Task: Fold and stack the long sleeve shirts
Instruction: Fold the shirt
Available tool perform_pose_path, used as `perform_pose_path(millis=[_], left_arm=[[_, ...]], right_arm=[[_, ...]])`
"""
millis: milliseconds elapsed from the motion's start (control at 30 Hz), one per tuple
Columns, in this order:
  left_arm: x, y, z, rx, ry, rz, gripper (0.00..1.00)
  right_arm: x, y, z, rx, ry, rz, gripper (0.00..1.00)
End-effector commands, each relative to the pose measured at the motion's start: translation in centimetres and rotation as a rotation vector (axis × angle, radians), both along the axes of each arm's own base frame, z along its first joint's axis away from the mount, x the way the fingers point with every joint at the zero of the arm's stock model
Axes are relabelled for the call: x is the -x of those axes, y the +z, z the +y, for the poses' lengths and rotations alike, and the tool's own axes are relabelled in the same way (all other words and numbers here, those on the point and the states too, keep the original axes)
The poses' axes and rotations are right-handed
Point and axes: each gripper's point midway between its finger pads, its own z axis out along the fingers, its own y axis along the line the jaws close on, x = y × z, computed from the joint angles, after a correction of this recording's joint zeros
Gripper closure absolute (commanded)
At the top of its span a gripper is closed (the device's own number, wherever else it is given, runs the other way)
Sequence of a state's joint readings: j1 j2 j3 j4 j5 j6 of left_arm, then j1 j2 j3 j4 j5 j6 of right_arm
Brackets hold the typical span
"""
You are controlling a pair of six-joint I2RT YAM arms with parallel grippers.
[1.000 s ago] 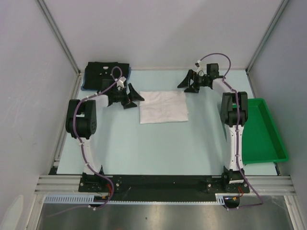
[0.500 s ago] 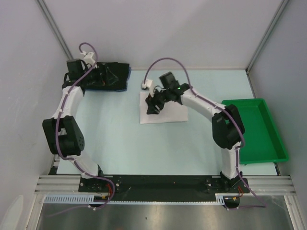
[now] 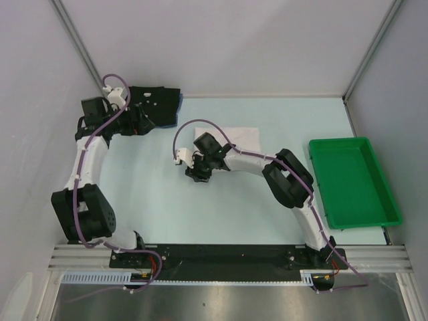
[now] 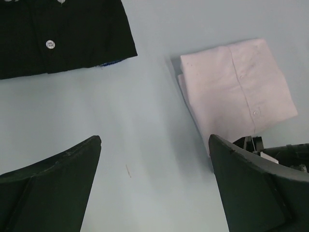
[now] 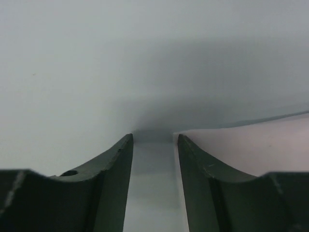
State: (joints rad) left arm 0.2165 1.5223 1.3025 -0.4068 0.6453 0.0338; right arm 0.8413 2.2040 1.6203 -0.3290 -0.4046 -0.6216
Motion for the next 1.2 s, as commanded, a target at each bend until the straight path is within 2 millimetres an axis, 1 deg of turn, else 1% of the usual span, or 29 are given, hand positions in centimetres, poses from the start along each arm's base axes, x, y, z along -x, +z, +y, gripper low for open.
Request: perform_pose_path(millis=[0,33,100,133,200,233,267,300,333,367,433,467,500,567,600,667,700,733,800,833,867,933,967,1000,1033,1067,1100,1133,1167], left_arm=[[1.3,1.9,1.1,-0.097,0.03,-0.086,0.01],[1.5,2.0,1.1,-0.107,0.027,-0.096,0.0],[1.7,2.2,0.9,-0.105,0.011,-0.106,0.01],[1.6,2.3,0.8,-0.099,0.01,-0.11,0.0],[1.4,2.3,0.6,-0.085,0.006,-0.113,0.01],[1.3,2.4,0.6,-0.08,0.003,-0.119,0.0],[1.2,2.3,0.5,-0.074,-0.001,-0.118,0.0],[1.0,2.8,0.3,-0.067,-0.019,-0.141,0.01],[0.9,3.0,0.2,-0.063,-0.025,-0.153,0.01],[0.7,3.1,0.1,-0.057,-0.026,-0.16,0.0],[0.4,3.8,-0.2,-0.03,-0.037,-0.183,0.01],[0.1,4.0,-0.3,-0.016,-0.039,-0.192,0.01],[0.0,4.0,-0.3,0.013,-0.04,-0.185,0.0],[0.0,4.2,-0.8,0.066,-0.066,-0.182,0.01],[-0.2,3.7,-0.9,0.082,-0.088,-0.164,0.01],[0.4,3.1,-2.4,0.117,-0.172,-0.108,0.0],[-0.1,1.2,-2.7,0.124,-0.164,-0.038,0.01],[0.4,-0.8,-3.2,0.123,-0.156,0.064,0.01],[0.7,-3.1,-5.8,0.168,-0.23,0.156,0.0],[0.7,-3.5,-6.8,0.201,-0.253,0.169,0.01],[1.5,-4.7,-8.6,0.249,-0.261,0.237,0.01],[1.9,-6.5,-10.7,0.277,-0.311,0.279,0.01],[2.3,-7.3,-12.3,0.271,-0.349,0.298,0.01],[2.2,-7.7,-12.8,0.274,-0.36,0.307,0.01],[2.1,-8.6,-13.9,0.285,-0.384,0.323,0.01],[1.7,-8.4,-14.2,0.315,-0.377,0.333,0.01],[1.3,-8.4,-14.2,0.33,-0.369,0.336,0.01],[0.5,-8.7,-13.8,0.34,-0.355,0.334,0.01],[0.0,-8.2,-13.8,0.354,-0.347,0.331,0.01]], right_arm=[[-2.2,-1.4,-0.1,0.036,-0.011,-0.141,0.56],[-2.3,-1.6,-0.4,0.049,-0.009,-0.159,0.58],[-2.3,-1.9,-0.7,0.056,-0.008,-0.157,0.73],[-2.2,-1.9,-1.0,0.06,-0.009,-0.149,0.84],[-1.9,-1.7,-1.2,0.061,0.0,-0.131,0.99],[-1.8,-1.6,-1.5,0.059,0.004,-0.118,1.0],[-1.6,-0.6,-1.6,0.042,0.011,-0.109,1.0],[-0.6,-0.5,-1.9,0.03,0.036,-0.062,1.0],[-0.6,0.0,-2.4,0.02,0.033,-0.047,1.0],[-0.3,1.2,-2.7,0.002,0.053,-0.048,1.0],[2.1,1.8,-3.7,-0.021,0.114,0.039,1.0],[2.3,3.4,-4.5,-0.048,0.155,0.031,1.0],[4.5,3.5,-5.3,-0.047,0.201,0.111,1.0],[6.5,3.6,-7.3,-0.033,0.26,0.168,1.0],[8.4,4.2,-8.8,-0.015,0.328,0.195,1.0],[11.8,3.1,-12.4,0.067,0.389,0.274,1.0],[12.6,3.4,-13.7,0.076,0.455,0.239,1.0],[14.0,2.7,-15.4,0.11,0.472,0.278,1.0],[15.6,2.6,-18.2,0.161,0.518,0.309,1.0],[16.4,2.3,-19.4,0.182,0.519,0.342,1.0],[16.8,2.5,-20.4,0.196,0.511,0.371,1.0],[17.3,2.7,-21.4,0.211,0.518,0.372,1.0],[17.1,2.7,-21.8,0.226,0.502,0.375,1.0],[16.3,3.4,-21.6,0.214,0.423,0.398,0.93],[15.4,4.1,-21.0,0.187,0.368,0.413,0.82],[12.6,6.3,-18.7,0.102,0.308,0.362,0.7],[10.5,7.1,-18.0,0.066,0.209,0.362,0.57],[7.7,8.0,-16.0,0.006,0.106,0.318,0.56],[5.7,8.9,-15.1,-0.018,0.058,0.248,0.54]])
